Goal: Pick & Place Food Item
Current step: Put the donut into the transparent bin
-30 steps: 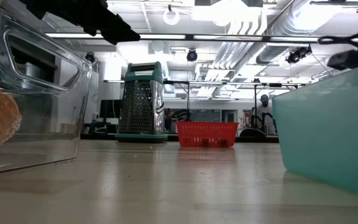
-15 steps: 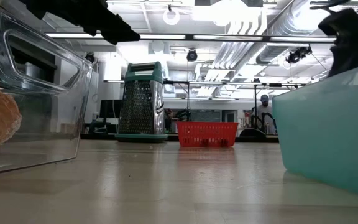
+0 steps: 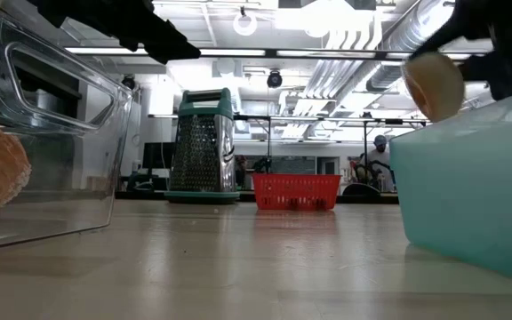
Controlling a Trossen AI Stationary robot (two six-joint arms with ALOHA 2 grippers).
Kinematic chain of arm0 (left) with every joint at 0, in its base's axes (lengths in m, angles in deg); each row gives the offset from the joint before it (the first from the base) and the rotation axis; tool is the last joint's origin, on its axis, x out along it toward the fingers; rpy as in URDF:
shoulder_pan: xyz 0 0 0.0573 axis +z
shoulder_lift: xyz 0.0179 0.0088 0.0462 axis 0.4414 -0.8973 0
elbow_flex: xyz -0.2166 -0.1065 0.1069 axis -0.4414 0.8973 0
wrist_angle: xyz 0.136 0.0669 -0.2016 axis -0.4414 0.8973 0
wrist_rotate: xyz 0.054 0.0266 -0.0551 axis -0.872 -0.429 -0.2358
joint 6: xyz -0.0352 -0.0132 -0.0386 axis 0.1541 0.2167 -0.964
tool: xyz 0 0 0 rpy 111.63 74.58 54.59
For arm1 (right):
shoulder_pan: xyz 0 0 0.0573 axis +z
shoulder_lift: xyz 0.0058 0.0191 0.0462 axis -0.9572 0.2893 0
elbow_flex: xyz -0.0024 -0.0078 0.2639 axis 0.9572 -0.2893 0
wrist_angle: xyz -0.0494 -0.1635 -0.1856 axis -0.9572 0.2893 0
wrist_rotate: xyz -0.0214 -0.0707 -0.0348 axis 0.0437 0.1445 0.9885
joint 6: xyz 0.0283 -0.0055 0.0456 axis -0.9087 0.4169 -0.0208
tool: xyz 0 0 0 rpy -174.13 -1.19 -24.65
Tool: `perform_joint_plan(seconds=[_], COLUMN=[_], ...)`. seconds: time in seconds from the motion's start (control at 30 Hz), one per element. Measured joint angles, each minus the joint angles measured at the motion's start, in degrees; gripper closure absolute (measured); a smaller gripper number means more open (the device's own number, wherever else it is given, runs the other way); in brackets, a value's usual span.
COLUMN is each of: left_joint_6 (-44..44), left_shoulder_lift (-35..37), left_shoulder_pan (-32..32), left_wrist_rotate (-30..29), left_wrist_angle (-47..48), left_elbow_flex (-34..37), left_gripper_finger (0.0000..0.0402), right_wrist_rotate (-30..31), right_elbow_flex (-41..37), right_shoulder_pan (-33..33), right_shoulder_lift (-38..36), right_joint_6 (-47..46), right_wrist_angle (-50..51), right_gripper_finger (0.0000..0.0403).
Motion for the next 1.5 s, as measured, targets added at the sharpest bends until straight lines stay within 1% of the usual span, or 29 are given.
perform_joint_plan(seconds=[0.17,0.3,0.47,0.8,0.87,0.93,1.1,1.3,1.5], left_joint_6=[0.0,0.0,0.0,0.0,0.0,0.0,0.0,0.0,0.0], left_shoulder_lift=[0.0,0.0,0.0,0.0,0.0,0.0,0.0,0.0,0.0], left_shoulder_pan=[0.0,0.0,0.0,0.0,0.0,0.0,0.0,0.0,0.0], left_wrist_rotate=[0.0,0.0,0.0,0.0,0.0,0.0,0.0,0.0,0.0], left_wrist_angle=[0.0,0.0,0.0,0.0,0.0,0.0,0.0,0.0,0.0], left_elbow_flex=[0.0,0.0,0.0,0.0,0.0,0.0,0.0,0.0,0.0], left_gripper_finger=[0.0169,0.0169,0.0169,0.0169,0.0169,0.0169,0.0169,0.0169,0.0169], right_wrist_rotate=[1.2,0.9,0.7,-1.3,-4.1,-7.6,-18.7,-33.8,-46.1], right_elbow_flex=[0.0,0.0,0.0,0.0,0.0,0.0,0.0,0.1,5.4], right_shoulder_pan=[0.0,0.0,0.0,-0.7,-2.4,-4.5,-11.8,-19.8,-25.4], right_shoulder_lift=[-0.9,-1.0,-1.0,-1.0,-1.0,-0.9,1.2,6.4,12.8], right_joint_6=[12.7,19.2,22.3,22.5,22.6,24.6,35.1,45.5,52.6], right_wrist_angle=[-9.3,-14.1,-15.8,-15.9,-15.9,-17.4,-27.7,-38.1,-38.5], right_gripper_finger=[0.0257,0.0257,0.0257,0.0257,0.0257,0.0257,0.0257,0.0257,0.0257])
